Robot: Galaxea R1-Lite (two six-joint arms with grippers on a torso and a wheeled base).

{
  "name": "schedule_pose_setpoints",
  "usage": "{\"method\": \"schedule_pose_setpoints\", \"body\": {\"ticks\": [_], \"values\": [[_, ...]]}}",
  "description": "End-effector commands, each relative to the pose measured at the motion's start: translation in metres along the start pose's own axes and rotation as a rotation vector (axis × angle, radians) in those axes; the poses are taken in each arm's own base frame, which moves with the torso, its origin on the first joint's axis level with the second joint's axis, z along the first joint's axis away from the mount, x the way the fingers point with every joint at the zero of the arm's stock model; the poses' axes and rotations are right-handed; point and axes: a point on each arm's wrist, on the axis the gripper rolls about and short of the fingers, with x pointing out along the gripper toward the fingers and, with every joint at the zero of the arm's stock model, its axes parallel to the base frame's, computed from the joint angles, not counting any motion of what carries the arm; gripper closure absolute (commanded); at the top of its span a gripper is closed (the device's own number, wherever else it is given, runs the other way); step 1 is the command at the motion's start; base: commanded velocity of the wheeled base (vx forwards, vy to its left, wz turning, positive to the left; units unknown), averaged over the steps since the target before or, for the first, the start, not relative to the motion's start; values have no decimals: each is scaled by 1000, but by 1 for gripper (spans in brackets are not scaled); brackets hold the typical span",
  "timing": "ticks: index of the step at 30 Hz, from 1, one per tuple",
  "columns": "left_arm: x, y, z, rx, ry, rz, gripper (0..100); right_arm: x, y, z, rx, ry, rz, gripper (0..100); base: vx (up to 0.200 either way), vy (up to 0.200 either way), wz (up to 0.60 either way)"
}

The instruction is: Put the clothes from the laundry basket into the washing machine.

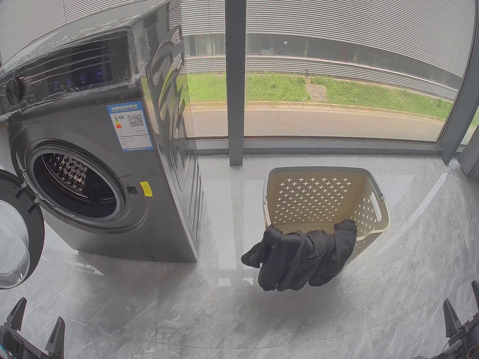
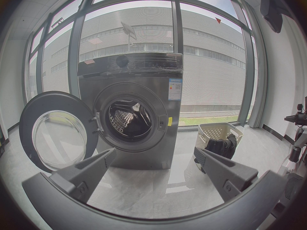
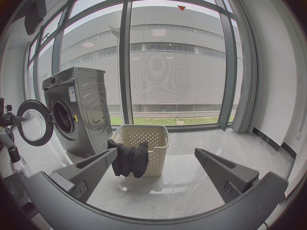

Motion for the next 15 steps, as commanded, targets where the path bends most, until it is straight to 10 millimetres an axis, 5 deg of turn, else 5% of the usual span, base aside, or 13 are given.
{"method": "schedule_pose_setpoints", "body": {"ticks": [1, 8, 12, 15], "values": [[0, 0, -5, 0, 3, 0, 0, 1, 0, -5, -1, 11, 1, 0, 0, -200, 0], [0, 0, -5, 0, 3, -1, 0, 0, 0, 1, -8, -26, 2, 0, 0, -200, 0], [0, 0, -5, 0, 3, 0, 0, -16, 0, 55, -9, -179, 21, 0, 0, -100, 0], [0, 0, -5, 0, 3, -1, 0, -5, 2, 66, 12, -61, 140, 0, 0, 0, 0]]}}
